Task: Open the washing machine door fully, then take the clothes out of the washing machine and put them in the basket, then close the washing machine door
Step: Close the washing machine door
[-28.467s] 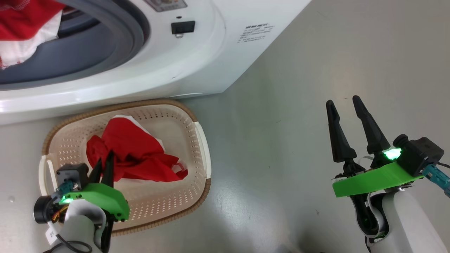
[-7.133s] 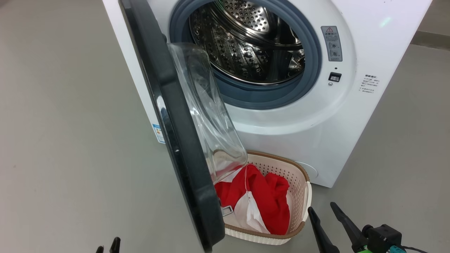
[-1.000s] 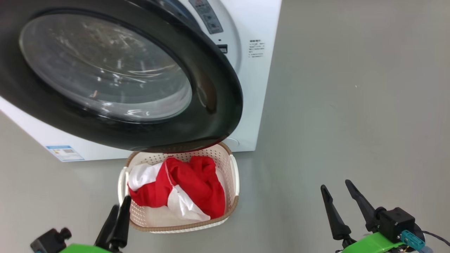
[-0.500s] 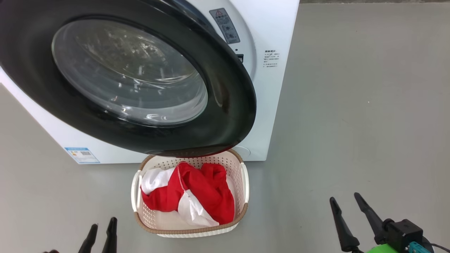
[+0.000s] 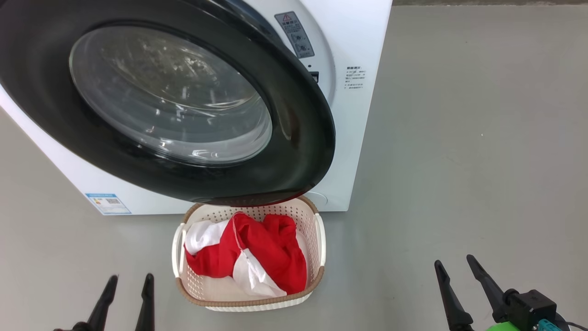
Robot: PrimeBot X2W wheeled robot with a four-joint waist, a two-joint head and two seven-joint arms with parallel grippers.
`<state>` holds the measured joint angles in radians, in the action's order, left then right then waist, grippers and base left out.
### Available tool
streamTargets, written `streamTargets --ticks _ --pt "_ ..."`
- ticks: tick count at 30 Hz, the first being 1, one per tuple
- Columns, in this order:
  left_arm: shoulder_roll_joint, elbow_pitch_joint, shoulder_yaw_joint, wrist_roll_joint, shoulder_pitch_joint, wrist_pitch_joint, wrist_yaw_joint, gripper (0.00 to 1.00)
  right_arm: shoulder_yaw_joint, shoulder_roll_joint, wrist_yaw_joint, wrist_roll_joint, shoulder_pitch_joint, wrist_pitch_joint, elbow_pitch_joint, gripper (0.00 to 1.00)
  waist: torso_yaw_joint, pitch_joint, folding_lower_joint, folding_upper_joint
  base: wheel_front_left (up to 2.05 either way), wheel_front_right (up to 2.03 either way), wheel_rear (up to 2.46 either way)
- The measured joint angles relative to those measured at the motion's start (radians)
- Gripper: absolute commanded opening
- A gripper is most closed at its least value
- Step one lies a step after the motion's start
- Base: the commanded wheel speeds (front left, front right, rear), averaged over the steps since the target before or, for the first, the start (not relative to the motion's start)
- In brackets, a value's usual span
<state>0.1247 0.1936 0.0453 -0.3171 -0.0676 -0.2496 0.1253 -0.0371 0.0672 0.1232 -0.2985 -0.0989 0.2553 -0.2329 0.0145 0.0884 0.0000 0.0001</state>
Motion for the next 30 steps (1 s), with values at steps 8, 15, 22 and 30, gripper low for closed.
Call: streamTargets --ticks 8,15,22,30 --pt "-0.047 -0.075 0.047 0.109 -0.035 0.0 0.0 1.0 0.008 -0.001 0.0 0.001 0.0 0.0 0.003 1.0 0.0 0.001 0.0 0.0 0.0 0.0 0.0" --pt "-0.056 -0.066 0.046 0.114 -0.036 0.0 0.0 1.0 0.015 -0.001 0.0 0.001 0.0 0.0 0.003 1.0 -0.003 0.001 0.0 0.0 0.0 0.0 0.0" --pt "-0.061 -0.061 0.046 0.114 -0.036 0.0 0.0 1.0 0.016 -0.001 0.0 0.001 0.0 0.0 0.004 1.0 -0.003 -0.002 0.0 0.0 0.0 0.0 0.0" --pt "-0.067 -0.058 0.043 0.114 -0.036 0.0 0.0 1.0 -0.014 -0.004 0.0 -0.01 0.002 0.0 0.016 0.0 0.009 -0.005 0.0 0.0 0.0 0.0 0.0"
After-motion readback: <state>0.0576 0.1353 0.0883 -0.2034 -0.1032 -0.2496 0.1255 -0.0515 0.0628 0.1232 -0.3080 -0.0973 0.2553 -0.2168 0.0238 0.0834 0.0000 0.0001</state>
